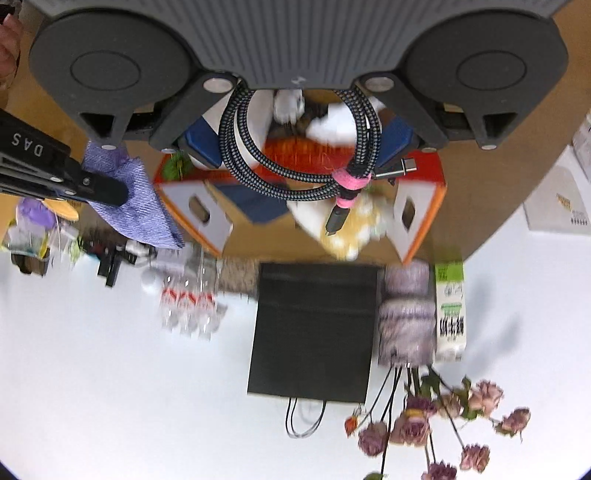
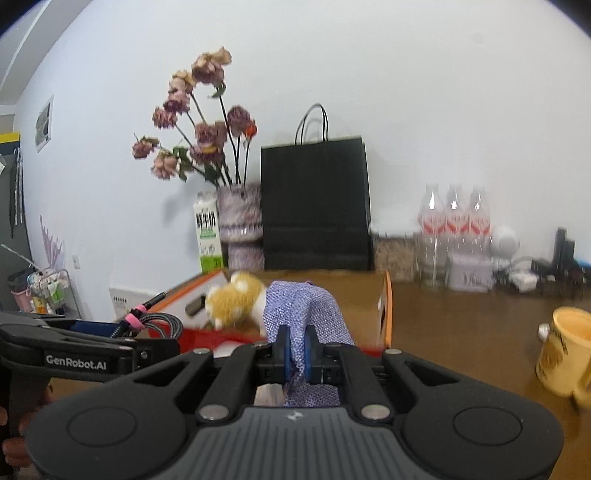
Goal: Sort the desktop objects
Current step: 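Carry the cable over the box with the left tool while the right tool carries the cloth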
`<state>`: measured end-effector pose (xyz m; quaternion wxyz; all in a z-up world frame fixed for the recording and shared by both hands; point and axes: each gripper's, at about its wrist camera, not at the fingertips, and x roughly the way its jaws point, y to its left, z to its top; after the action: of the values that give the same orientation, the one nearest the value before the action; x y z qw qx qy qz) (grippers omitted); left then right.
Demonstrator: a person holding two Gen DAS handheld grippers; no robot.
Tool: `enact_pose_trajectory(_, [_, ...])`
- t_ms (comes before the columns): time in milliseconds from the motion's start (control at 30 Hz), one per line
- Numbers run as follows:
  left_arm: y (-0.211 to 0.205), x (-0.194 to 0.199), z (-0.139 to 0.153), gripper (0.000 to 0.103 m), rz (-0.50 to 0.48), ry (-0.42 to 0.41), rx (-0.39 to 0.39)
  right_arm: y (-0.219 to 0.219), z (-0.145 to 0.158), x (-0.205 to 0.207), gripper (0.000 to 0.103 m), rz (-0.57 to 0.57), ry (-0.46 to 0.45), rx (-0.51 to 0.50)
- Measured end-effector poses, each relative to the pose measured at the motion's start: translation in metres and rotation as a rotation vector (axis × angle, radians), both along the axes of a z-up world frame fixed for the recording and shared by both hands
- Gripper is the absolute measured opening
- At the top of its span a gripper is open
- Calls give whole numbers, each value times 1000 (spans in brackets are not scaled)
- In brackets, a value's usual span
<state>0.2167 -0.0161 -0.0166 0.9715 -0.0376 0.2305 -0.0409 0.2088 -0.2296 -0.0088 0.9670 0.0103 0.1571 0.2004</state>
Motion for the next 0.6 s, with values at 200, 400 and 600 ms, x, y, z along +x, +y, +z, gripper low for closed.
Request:
enact_pose_trajectory(200, [10,41,15,90,4,-44,-13,22,23,42,6,-2,-55,2])
enact_pose_trajectory(400, [25,91,18,90,24,-49,-19,44,34,97,6,-10,-70,21])
enact_pose_trajectory(600, [35,147,3,90,41,-7,-18,57,22,153,6,-9,-25,12])
